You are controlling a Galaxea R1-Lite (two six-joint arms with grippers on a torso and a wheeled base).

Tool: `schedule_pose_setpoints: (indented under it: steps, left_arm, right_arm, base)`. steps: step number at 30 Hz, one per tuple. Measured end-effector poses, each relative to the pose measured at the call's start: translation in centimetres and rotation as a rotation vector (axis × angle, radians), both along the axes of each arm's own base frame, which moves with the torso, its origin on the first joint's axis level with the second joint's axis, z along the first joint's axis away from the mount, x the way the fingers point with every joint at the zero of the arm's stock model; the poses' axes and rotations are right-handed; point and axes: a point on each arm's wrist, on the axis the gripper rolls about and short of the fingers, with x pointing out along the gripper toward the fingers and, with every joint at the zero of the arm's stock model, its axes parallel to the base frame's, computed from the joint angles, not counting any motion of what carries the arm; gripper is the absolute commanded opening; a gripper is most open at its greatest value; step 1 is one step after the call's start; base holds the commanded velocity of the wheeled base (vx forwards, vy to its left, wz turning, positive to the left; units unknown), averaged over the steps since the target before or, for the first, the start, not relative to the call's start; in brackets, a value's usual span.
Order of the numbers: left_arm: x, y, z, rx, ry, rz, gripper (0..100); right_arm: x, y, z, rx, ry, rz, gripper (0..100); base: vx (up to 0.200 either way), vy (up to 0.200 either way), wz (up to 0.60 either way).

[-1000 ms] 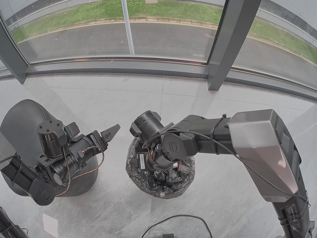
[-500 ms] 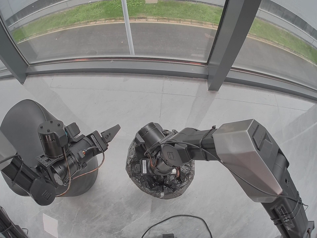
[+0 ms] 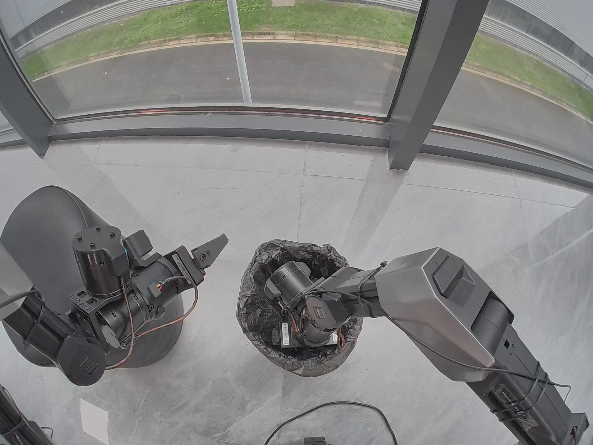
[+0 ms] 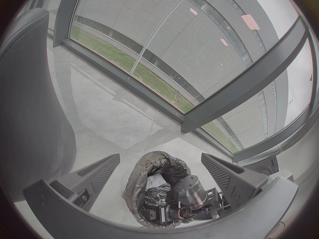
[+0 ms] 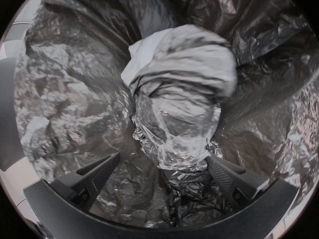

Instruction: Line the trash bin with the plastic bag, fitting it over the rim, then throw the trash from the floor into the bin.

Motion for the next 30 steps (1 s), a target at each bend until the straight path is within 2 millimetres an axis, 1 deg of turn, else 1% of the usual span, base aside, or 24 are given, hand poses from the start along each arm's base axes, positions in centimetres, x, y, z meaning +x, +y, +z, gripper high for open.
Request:
schedule_pose_setpoints:
  steps: [3,9,16,22,30]
  left_arm:
    - [0.0,-0.1,0.0,0.000,0.001,-0.002,100]
    - [0.0,-0.2,-0.1,0.002,0.004,-0.006,100]
    - [0.0,-0.3,-0.2,0.003,0.006,-0.006,100]
    - [0.0,-0.3,-0.2,0.003,0.006,-0.006,100]
    - [0.0,-0.3,-0.3,0.004,0.008,-0.005,100]
  right_arm:
    - [0.0,-0.3,-0.8,-0.023,0.024,-0.004,100]
    - [-0.1,-0.8,-1.6,-0.061,0.065,-0.011,100]
    - [-0.6,-1.4,-2.0,-0.114,0.121,-0.014,100]
    - [-1.4,-2.2,-2.3,-0.190,0.200,-0.012,100]
    - [-2.2,-3.1,-3.1,-0.298,0.295,0.059,100]
  base:
    - [0.000,0.000,0.00]
    - [0.000,0.000,0.00]
    - [0.000,0.000,0.00]
    - [0.000,0.000,0.00]
    - [0.000,0.000,0.00]
